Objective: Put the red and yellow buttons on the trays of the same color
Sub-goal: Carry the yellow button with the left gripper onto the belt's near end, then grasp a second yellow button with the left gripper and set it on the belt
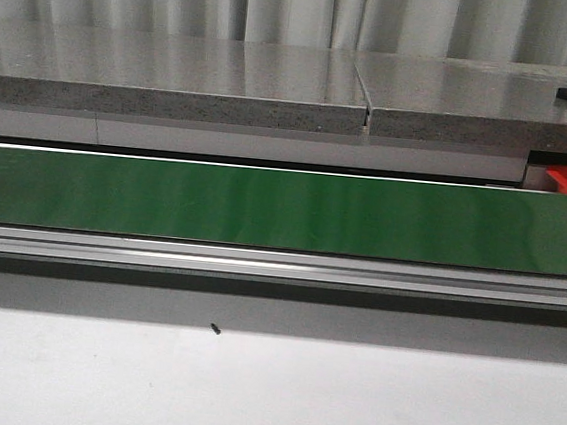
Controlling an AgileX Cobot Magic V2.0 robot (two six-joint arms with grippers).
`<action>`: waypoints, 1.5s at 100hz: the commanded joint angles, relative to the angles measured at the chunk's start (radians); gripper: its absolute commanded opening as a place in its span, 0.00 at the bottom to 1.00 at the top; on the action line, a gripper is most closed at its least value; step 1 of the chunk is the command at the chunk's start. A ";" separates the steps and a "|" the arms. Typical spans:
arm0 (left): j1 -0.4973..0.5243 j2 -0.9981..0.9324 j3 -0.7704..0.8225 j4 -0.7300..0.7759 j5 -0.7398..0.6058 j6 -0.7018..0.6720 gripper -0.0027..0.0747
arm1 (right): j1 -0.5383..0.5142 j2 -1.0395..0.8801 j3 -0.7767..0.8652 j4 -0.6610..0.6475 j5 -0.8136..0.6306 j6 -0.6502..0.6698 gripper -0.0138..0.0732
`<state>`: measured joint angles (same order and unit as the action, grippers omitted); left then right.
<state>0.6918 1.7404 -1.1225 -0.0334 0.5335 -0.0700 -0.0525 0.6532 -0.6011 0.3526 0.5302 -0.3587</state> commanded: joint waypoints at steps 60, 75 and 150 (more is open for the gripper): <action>0.004 0.128 -0.153 0.000 -0.077 -0.009 0.88 | -0.003 -0.002 -0.026 0.007 -0.063 -0.009 0.08; 0.004 0.135 -0.153 -0.003 -0.086 -0.009 0.87 | -0.003 -0.002 -0.026 0.007 -0.063 -0.009 0.08; 0.004 0.023 -0.153 -0.025 -0.043 -0.009 0.01 | -0.003 -0.002 -0.026 0.007 -0.063 -0.009 0.08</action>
<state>0.6918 1.8607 -1.2468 -0.0348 0.5083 -0.0700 -0.0525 0.6532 -0.6011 0.3526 0.5302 -0.3587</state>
